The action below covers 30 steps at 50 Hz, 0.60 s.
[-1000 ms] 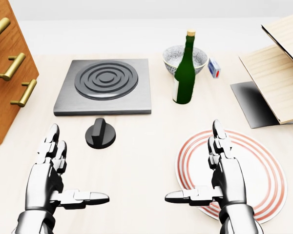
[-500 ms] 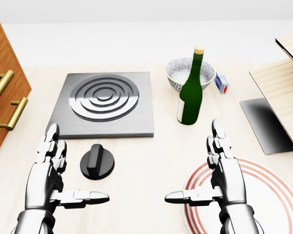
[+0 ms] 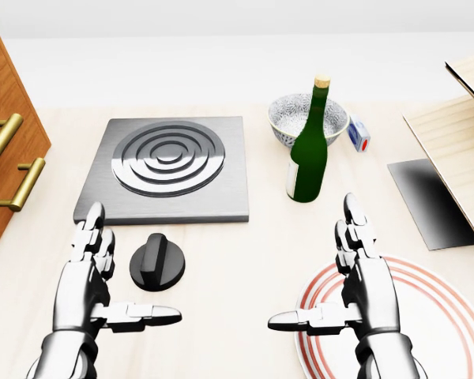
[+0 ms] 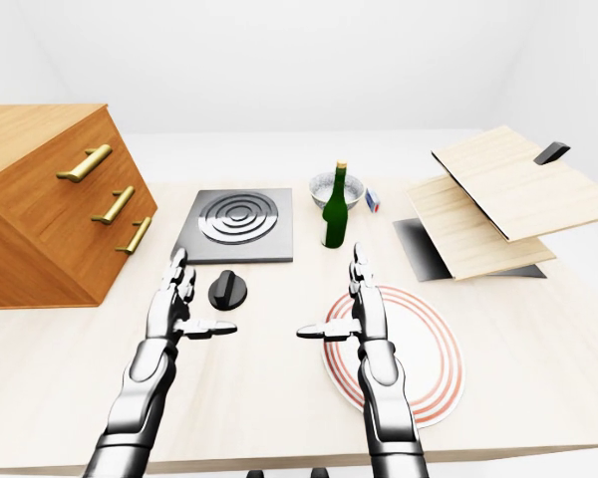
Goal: Turn on the stove.
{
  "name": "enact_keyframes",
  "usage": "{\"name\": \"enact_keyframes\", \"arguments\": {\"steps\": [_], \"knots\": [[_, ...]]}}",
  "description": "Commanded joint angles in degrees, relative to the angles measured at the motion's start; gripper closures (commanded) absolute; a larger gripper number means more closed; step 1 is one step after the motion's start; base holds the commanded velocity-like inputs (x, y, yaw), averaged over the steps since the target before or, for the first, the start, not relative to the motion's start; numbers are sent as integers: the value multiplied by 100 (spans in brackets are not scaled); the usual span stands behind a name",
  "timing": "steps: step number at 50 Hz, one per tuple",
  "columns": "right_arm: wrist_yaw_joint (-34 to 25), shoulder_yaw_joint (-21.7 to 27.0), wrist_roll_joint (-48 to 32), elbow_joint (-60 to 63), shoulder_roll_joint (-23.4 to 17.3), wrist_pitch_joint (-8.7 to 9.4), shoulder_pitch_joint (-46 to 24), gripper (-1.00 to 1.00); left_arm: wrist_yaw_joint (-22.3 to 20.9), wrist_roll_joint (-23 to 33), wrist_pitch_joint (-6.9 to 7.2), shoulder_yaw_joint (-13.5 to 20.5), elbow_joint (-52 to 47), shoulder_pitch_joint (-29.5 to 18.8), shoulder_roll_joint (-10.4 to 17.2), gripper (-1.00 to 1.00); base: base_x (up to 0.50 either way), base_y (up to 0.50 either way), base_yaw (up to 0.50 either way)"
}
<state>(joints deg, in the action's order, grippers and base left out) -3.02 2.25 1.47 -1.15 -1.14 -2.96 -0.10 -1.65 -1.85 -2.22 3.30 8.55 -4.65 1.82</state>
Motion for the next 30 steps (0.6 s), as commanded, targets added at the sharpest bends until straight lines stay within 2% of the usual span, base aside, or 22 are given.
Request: {"name": "enact_keyframes", "arguments": {"steps": [1,13,19,30], "knots": [[-36,-5,21,-41,0,-2,-10,-100,78,80,-278,-51,953,-402,-1,-100,0,0,0],[-39,1,33,-30,-3,45,-22,-100,144,179,-278,-138,1820,-712,-32,-100,0,0,0],[-26,1,24,-106,-4,9,-58,-100,165,347,-278,-297,2301,-778,-165,-100,0,0,0],[-56,32,75,-18,-18,62,-35,-100,181,457,-278,-386,3020,-950,-286,-100,0,0,0]]}}
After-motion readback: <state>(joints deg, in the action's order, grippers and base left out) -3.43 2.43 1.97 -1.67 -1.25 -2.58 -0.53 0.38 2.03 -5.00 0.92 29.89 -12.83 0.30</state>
